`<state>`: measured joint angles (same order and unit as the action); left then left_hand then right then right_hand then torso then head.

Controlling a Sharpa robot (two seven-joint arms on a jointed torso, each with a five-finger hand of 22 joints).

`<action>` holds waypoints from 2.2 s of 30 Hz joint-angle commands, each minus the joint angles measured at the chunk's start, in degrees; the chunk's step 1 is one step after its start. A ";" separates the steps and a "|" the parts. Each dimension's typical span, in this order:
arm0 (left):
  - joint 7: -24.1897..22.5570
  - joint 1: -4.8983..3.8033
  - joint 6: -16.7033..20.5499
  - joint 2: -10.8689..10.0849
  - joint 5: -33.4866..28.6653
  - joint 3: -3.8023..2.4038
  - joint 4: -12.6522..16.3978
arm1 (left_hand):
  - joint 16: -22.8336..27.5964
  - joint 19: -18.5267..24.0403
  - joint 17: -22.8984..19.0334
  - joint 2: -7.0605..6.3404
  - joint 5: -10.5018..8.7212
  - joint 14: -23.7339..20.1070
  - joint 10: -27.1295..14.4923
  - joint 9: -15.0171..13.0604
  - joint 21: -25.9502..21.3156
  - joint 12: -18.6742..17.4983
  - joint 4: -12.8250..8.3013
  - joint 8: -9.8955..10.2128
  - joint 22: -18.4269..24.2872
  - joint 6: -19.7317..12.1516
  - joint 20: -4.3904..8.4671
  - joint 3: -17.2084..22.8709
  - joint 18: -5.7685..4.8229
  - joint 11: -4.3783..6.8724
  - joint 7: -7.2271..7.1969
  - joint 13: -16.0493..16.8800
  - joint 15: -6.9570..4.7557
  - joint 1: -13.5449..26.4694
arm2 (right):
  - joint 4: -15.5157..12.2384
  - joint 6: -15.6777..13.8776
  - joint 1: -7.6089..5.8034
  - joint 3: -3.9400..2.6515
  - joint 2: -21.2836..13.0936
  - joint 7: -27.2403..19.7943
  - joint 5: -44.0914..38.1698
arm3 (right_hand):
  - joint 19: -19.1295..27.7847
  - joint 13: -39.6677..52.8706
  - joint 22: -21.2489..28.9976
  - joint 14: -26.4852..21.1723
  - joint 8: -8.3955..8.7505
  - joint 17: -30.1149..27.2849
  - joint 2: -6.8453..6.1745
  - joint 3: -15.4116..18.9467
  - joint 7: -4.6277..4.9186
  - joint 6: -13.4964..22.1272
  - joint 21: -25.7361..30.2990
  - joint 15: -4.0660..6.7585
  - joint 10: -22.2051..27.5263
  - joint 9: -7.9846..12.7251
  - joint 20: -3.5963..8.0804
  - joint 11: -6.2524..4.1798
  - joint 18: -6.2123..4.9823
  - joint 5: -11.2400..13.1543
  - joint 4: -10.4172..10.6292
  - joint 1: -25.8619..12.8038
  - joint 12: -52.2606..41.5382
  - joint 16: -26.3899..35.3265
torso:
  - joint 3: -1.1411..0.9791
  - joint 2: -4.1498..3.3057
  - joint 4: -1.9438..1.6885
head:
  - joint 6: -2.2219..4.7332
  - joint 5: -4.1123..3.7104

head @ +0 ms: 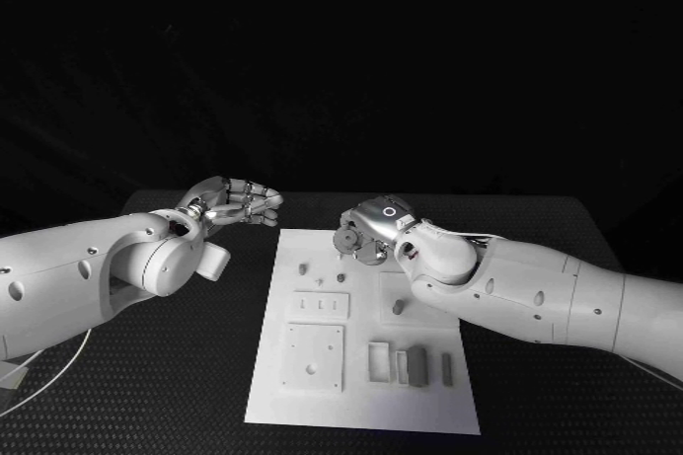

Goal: Assemble the parts on the task board

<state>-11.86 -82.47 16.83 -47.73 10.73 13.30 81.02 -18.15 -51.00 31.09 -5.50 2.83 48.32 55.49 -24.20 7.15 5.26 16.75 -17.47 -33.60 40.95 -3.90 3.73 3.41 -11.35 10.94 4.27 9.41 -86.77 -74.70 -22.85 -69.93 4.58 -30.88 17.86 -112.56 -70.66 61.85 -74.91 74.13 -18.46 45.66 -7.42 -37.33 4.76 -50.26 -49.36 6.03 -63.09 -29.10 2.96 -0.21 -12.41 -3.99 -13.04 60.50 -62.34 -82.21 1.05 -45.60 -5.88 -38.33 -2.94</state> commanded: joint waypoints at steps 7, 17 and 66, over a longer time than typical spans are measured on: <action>-0.60 -0.09 -0.51 0.34 0.19 -0.04 0.02 | 0.40 -0.39 0.11 -0.46 0.26 0.06 0.17 0.10 -0.30 -0.22 -0.07 0.29 0.02 0.48 0.00 0.37 0.81 -0.05 1.54 -0.06 0.27 0.01 | 1.75 -0.65 1.26 0.89 2.34 0.99 -2.27 | -0.33 -0.13 -1.02 -0.07 0.37 0.07 -0.52 -0.10 1.45 -4.99 -0.31 0.43 -0.32 -0.08 0.02 -0.03 -2.59 0.12 0.27 0.12 -0.18 -0.26 | -0.04 -0.04 0.01 | -0.31 0.45; -0.60 -0.08 -0.54 0.19 0.19 -0.04 0.03 | 0.42 -0.40 0.13 -0.44 0.26 0.07 0.19 0.11 -0.31 -0.23 -0.07 0.30 0.01 0.48 0.00 0.37 0.81 -0.05 1.55 -0.05 0.27 0.02 | 2.39 -0.77 1.99 1.17 3.30 1.71 -4.05 | -0.39 -0.25 -1.03 -0.06 0.45 0.09 -0.64 -0.17 1.46 -4.95 -0.33 0.42 -0.41 -0.08 0.07 -0.02 -2.59 0.13 0.25 0.28 -0.18 -0.30 | -0.08 -0.02 0.01 | -0.43 0.64; -0.29 -0.10 -0.58 -0.19 0.21 -0.05 0.25 | 0.53 -0.43 0.24 -0.48 0.26 0.10 0.20 0.16 -0.38 -0.32 -0.09 0.33 -0.01 0.48 0.00 0.40 0.83 -0.06 1.58 -0.06 0.27 -0.05 | 7.25 1.84 2.56 1.87 6.45 1.32 -0.79 | -0.27 -0.80 -0.99 -0.20 1.54 0.11 -1.25 -0.18 1.90 -3.54 -0.09 0.05 -0.22 0.24 0.08 0.39 -2.59 0.15 0.85 0.15 -0.03 -0.22 | -0.10 0.00 0.14 | -1.42 1.63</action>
<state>-11.77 -82.47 16.81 -47.96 10.75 13.29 81.10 -17.92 -51.00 31.27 -5.50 2.83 48.32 55.49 -24.11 7.15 5.26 16.75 -17.47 -33.60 40.94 -3.90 3.73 3.69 -11.35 10.93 4.27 9.41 -86.77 -67.43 -22.34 -67.60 6.31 -24.51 19.39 -113.80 -70.78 61.07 -74.91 74.00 -17.10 45.73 -8.56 -37.56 4.04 -51.37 -49.36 6.14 -63.18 -28.95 2.88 -0.11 -12.50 -3.76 -12.47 60.43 -62.28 -82.21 0.95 -45.62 -5.78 -39.73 -1.35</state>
